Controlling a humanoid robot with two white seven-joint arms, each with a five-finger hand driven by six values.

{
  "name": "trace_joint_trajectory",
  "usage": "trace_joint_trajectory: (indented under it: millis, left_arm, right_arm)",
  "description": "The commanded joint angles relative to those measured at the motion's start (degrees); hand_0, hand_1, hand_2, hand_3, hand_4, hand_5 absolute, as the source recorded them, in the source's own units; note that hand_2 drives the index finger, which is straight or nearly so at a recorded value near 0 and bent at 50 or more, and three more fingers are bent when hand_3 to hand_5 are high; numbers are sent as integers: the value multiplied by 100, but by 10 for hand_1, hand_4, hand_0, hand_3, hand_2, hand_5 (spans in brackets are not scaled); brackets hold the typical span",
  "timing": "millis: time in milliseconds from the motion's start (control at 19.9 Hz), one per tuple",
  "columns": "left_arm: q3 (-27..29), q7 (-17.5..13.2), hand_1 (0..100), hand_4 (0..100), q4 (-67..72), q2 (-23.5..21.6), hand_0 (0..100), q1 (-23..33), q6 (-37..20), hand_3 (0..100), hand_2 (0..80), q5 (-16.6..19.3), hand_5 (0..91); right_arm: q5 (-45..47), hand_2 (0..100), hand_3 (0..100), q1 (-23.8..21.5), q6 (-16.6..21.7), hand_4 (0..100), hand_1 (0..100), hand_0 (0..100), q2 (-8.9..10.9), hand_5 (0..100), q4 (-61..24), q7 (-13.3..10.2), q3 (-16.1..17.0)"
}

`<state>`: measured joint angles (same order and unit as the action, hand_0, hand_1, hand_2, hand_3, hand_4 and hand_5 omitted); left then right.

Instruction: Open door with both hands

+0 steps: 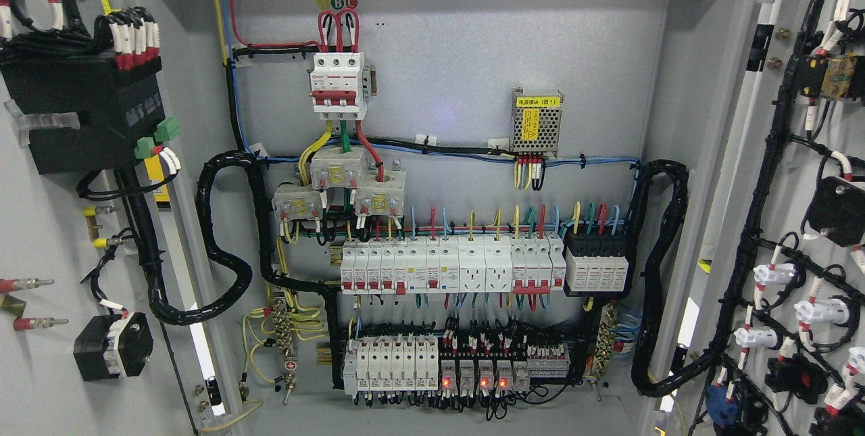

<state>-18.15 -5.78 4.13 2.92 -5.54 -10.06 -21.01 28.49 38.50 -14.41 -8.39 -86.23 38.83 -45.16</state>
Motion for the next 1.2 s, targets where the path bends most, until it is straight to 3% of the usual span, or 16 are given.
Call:
trace_joint_trajectory:
  millis: [0, 301, 501, 852, 1053, 1153]
  left_arm:
    - [-4, -19, 0, 0, 0, -2, 0, 0, -5, 0, 0, 0, 0]
    - [-4, -19, 0, 0, 9, -11, 0, 0, -5, 0, 0, 0, 0]
    - [-4, -19, 0, 0, 0, -2, 0, 0, -5, 0, 0, 0, 0]
    - [-4, -19, 0, 0, 0, -2, 0, 0, -5, 0, 0, 0, 0]
    - [4, -19, 0, 0, -9, 7, 0, 0, -5, 0, 0, 0, 0]
    - [4, -19, 0, 0, -17, 7, 0, -9, -5, 0, 0, -9, 0]
  right_arm:
    - [-1, 0, 0, 176, -9, 0, 89, 214, -57, 0, 1, -15, -274]
    - [-1, 0, 0, 246, -9, 0, 89, 213, -57, 0, -139, -208, -388]
    - [-10, 0, 0, 246, 0, 0, 89, 213, -57, 0, -175, -630, -389]
    - [-1, 0, 0, 89, 35, 0, 93, 213, -39, 0, -307, -631, -301]
    - [-1, 0, 0, -350, 35, 0, 96, 212, 31, 0, -385, -631, 155]
    - [-10, 0, 0, -684, 18, 0, 97, 212, 354, 0, -491, -648, 655]
